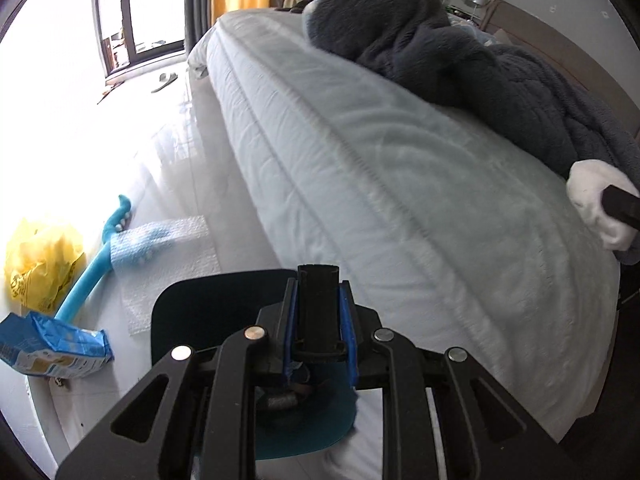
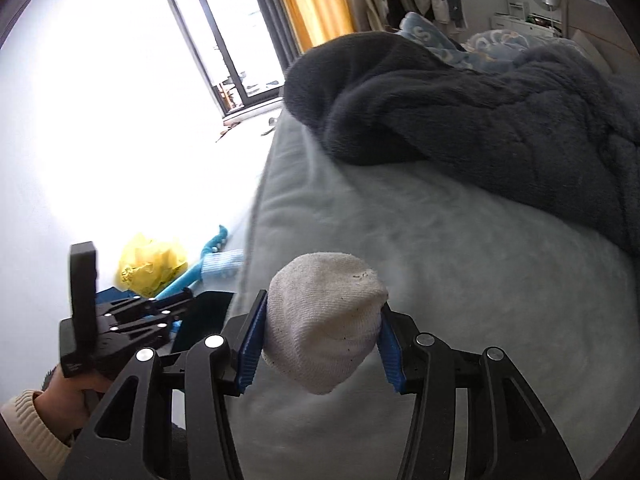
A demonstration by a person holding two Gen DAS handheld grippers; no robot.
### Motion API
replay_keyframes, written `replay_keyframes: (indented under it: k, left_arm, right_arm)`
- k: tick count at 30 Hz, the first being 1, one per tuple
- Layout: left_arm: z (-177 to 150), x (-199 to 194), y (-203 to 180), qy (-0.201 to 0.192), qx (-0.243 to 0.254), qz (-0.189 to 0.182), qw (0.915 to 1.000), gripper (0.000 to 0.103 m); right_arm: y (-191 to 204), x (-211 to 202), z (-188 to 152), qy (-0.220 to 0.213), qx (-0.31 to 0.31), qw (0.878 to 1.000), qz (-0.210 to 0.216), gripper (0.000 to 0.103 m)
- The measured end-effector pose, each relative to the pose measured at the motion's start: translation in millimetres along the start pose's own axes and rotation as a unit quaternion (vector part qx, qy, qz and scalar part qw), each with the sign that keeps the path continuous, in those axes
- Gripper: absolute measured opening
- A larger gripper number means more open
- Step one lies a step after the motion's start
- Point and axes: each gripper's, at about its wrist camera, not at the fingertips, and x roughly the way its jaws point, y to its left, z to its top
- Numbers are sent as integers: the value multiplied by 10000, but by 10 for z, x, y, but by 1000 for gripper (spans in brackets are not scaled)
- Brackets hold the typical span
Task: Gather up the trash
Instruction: 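Carry the black clip and white cloth ball over the black trash bin, then open the left tool to drop the clip while the right releases the ball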
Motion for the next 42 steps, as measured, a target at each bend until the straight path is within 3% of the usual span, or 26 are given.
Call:
replay_keyframes:
  k: [8, 19, 23, 29, 37, 38, 42]
  left_arm:
    - [-158, 121, 427, 474, -335, 217, 9981, 21]
    - [-467, 421, 873, 1287, -774, 283, 9883, 21]
    - [-514, 460, 1000, 1440, -902, 167, 9853, 21]
    - [-634, 612, 1221, 1835, -1330, 42, 9740, 21]
    - [-711, 645, 1356, 2010, -1564, -93, 9670, 22]
    - [-719, 646, 1368, 2032, -1581, -87, 9663, 23]
    - [-737, 619, 1423, 2051, -1602, -153, 9654, 50]
  right_arm:
    - [416, 199, 93, 51, -215, 9995, 229, 51]
    - [881, 645, 161, 283, -376, 9972, 582, 51]
    - [1131, 849, 165, 421, -574, 9951, 682, 51]
    - [1339, 1141, 155, 614, -593, 9930, 815, 51]
    - [1480, 1462, 132, 821, -465, 9911, 937, 51]
    - [1493, 1503, 124, 856, -473, 9908, 940, 51]
    - [1525, 1642, 93, 987, -467, 9898, 916, 51]
